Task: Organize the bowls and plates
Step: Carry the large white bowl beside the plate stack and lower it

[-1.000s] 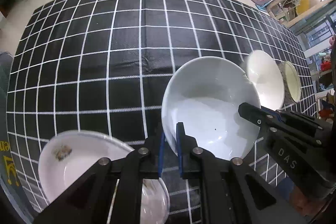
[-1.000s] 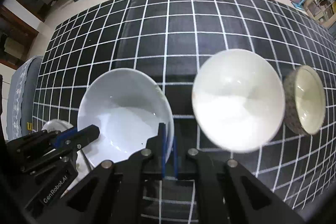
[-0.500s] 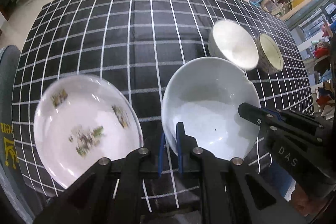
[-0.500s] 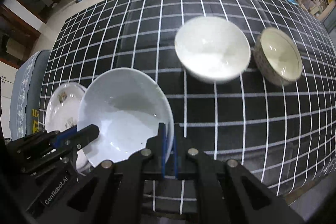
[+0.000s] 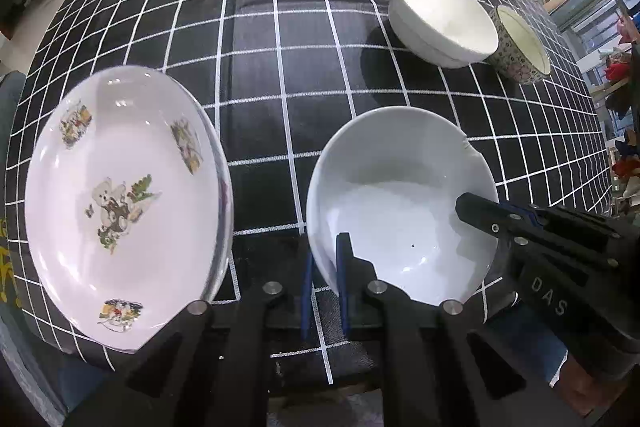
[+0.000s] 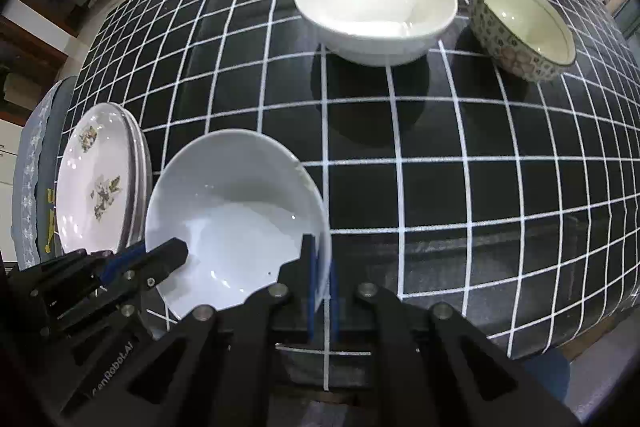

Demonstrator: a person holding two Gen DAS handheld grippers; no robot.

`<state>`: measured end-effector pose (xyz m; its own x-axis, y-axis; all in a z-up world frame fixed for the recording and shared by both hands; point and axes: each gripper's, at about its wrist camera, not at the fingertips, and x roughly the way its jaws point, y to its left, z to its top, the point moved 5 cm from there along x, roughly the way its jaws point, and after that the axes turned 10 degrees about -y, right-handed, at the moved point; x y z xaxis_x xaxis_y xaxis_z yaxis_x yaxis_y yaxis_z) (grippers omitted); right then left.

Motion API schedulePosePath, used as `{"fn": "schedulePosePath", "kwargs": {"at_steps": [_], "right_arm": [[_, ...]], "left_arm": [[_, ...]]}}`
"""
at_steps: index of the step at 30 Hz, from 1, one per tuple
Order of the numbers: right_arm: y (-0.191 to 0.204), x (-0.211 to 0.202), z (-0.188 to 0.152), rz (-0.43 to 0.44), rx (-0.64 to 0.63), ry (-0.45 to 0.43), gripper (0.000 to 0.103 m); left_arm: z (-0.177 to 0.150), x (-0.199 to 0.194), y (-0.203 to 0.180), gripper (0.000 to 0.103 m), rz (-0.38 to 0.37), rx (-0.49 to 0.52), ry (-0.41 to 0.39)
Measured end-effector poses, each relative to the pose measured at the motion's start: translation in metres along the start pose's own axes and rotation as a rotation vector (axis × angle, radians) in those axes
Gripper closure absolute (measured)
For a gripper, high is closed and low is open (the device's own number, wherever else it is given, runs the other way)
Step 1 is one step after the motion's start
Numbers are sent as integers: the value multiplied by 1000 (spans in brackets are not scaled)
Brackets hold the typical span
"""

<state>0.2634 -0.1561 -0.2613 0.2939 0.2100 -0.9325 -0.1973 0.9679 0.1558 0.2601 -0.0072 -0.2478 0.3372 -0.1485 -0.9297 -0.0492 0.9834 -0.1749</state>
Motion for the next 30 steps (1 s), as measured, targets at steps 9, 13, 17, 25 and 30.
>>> {"fn": "schedulePosePath", "kwargs": {"at_steps": [9,13,17,25,30], "right_arm": [[0,2,-1,-12,-12,-1,95],[2,3,-4,-33,-45,-4,93],[2,5,-5,-32,-44,5,93],[1,-5,-1,-43,-76,-21,93],[-3,-16,4,-24,-72,-34,86]], "left_arm": [[-4,3,-1,93,3,8,-4],[-4,3,-2,93,12,23,-10],[-5,3,-2,93,12,24,-6],[-5,-5,-1,89,8,19,-16],[2,-23,2,81,5,20,-51]]}}
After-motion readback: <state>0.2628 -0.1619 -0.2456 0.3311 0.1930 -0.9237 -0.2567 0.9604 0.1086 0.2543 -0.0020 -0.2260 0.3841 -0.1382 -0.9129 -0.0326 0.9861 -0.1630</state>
